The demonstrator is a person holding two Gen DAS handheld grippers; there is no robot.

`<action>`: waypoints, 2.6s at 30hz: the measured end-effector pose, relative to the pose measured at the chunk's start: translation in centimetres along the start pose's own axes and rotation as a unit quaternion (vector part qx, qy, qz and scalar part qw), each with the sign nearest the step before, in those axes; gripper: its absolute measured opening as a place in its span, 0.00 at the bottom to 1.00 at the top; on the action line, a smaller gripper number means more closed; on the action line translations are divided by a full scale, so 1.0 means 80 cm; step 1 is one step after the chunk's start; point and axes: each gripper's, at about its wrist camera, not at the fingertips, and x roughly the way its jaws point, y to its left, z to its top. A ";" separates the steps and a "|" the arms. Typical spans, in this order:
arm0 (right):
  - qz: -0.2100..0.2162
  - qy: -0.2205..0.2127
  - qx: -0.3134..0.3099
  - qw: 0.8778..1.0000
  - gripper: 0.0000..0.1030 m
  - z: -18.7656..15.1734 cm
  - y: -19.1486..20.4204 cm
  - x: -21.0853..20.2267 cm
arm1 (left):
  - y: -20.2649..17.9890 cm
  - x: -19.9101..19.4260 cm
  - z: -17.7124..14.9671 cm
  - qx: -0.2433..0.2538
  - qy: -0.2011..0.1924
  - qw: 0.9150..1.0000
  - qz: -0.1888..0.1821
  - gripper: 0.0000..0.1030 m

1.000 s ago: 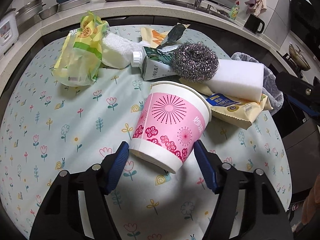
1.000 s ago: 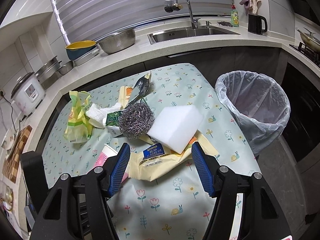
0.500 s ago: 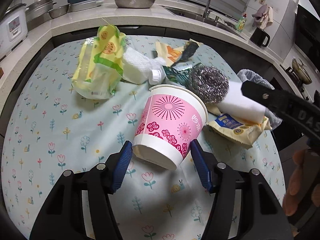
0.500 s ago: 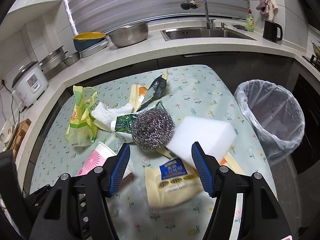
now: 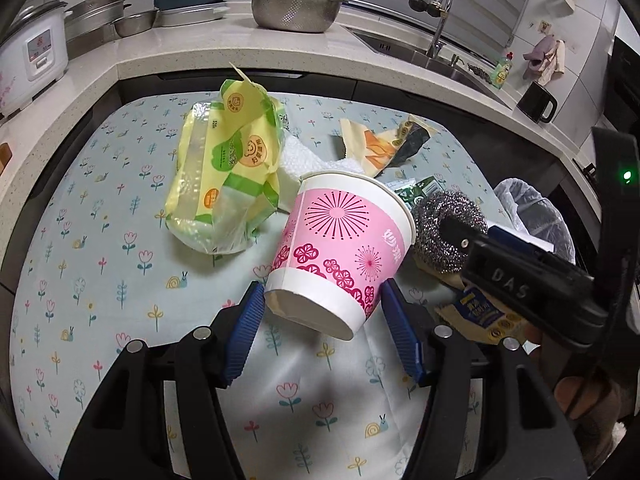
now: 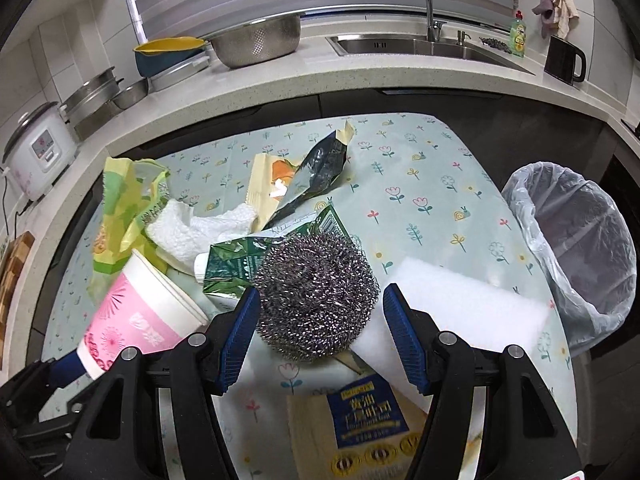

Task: Collect trash
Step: 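Close the left tool on the pink paper cup while the right tool reaches the steel scrubber, then carry the cup and scrubber over the bin and open both tools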

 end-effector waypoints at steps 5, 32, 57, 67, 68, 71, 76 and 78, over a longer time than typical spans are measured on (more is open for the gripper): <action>0.010 -0.002 0.000 1.000 0.51 0.001 -0.001 0.003 | -0.003 0.003 0.005 0.000 0.000 1.000 0.003 0.56; -0.003 -0.119 0.051 0.992 0.42 0.031 -0.106 -0.157 | -0.116 -0.052 0.041 0.052 -0.052 0.996 -0.045 0.56; -0.124 -0.129 0.173 0.968 0.42 -0.001 -0.357 -0.189 | -0.384 0.054 0.057 0.187 -0.002 0.972 -0.142 0.57; -0.140 -0.116 0.185 0.966 0.42 0.000 -0.390 -0.157 | -0.423 0.107 0.069 0.192 0.020 0.970 -0.150 0.60; -0.141 -0.115 0.184 0.966 0.42 0.001 -0.391 -0.153 | -0.425 0.110 0.069 0.192 0.019 0.970 -0.145 0.60; -0.144 -0.112 0.184 0.966 0.42 0.004 -0.389 -0.145 | -0.425 0.115 0.073 0.192 0.017 0.971 -0.139 0.60; -0.140 -0.110 0.183 0.967 0.43 0.014 -0.388 -0.133 | -0.416 0.119 0.077 0.186 0.015 0.974 -0.129 0.62; -0.139 -0.109 0.180 0.968 0.43 0.020 -0.387 -0.128 | -0.410 0.119 0.079 0.181 0.014 0.975 -0.125 0.64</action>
